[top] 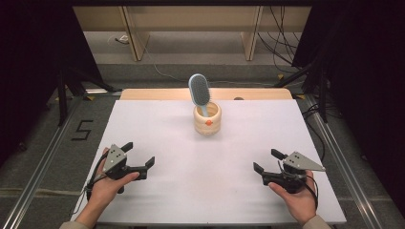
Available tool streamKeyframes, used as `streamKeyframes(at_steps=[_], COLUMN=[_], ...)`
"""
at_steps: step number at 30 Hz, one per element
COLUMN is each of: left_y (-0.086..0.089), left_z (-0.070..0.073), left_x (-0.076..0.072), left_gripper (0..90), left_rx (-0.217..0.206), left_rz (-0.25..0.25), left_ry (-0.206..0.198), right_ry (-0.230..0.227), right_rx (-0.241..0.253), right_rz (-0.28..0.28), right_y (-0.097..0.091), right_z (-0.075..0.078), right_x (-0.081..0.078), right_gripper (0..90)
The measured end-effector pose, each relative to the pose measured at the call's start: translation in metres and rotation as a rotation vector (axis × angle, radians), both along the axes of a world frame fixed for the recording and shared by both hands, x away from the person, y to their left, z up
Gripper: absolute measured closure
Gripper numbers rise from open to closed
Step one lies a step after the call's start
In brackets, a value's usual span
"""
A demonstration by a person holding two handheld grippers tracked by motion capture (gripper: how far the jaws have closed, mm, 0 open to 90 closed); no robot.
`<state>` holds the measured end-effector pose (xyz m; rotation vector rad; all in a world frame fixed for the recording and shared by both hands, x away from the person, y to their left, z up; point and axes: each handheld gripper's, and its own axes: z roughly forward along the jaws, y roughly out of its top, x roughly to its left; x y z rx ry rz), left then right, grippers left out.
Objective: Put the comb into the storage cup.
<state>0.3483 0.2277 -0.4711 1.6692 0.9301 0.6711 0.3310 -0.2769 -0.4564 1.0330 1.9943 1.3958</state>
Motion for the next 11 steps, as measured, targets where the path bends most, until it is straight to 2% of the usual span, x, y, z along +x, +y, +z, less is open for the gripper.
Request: streamKeyframes(at_steps=[11], left_y=[-0.001], left_z=[-0.0019], left_x=[0.0009], left_gripper=[0.9], left_rx=[0.005], left_rz=[0.003], left_ry=[0.011], right_ry=[-0.003], right_rx=[0.003], right_rz=[-0.001], right_y=[0.0001], right_z=[-0.0009], right_x=[-0.0002], right_gripper=[15.7])
